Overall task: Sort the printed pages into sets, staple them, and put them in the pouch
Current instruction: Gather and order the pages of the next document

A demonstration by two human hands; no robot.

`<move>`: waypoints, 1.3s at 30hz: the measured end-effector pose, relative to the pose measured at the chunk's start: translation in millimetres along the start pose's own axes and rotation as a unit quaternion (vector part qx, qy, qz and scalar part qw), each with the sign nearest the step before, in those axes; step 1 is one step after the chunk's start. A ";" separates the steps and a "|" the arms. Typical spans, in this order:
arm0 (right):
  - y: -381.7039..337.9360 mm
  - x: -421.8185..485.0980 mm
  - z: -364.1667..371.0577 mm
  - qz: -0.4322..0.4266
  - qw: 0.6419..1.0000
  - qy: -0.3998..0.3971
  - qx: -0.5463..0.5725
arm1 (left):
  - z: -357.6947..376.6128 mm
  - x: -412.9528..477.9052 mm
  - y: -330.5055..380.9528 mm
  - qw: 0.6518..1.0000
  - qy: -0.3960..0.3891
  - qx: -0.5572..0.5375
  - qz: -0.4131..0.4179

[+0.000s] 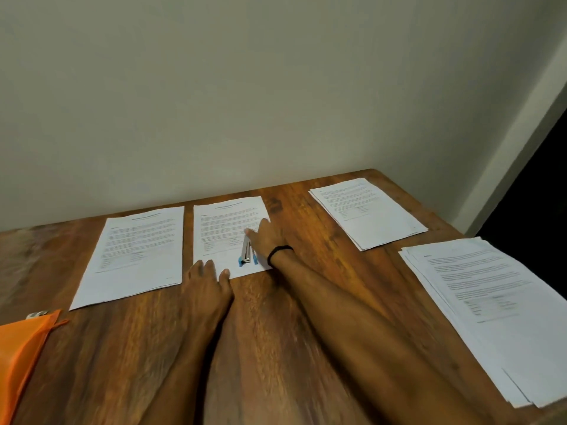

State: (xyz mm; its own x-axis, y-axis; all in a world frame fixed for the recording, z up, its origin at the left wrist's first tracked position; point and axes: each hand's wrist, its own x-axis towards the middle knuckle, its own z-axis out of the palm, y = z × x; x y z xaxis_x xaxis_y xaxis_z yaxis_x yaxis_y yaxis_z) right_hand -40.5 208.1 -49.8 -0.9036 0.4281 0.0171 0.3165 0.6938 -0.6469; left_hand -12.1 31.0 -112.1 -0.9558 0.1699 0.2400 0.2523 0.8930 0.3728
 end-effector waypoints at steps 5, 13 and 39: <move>80.9 7.0 -64.0 0.061 0.976 0.174 -0.120 | 4.6 0.0 0.6 1.000 -0.001 0.003 -0.027; 165.8 5.0 -143.7 0.215 0.960 0.070 -0.164 | 0.1 -3.6 8.0 0.998 0.014 -0.014 -0.057; 0.9 -209.9 -64.3 0.053 0.981 -0.098 -0.159 | -55.3 -63.6 40.4 0.947 0.035 -0.310 -0.077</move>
State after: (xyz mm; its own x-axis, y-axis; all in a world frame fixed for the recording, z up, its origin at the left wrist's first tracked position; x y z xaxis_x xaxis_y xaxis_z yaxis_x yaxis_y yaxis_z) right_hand 168.0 156.1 -4.9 -0.8894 0.4091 -0.2041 0.4569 0.8107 -0.3660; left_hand 67.3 33.3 -62.7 -0.9815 0.0096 0.1911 0.1716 0.4857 0.8571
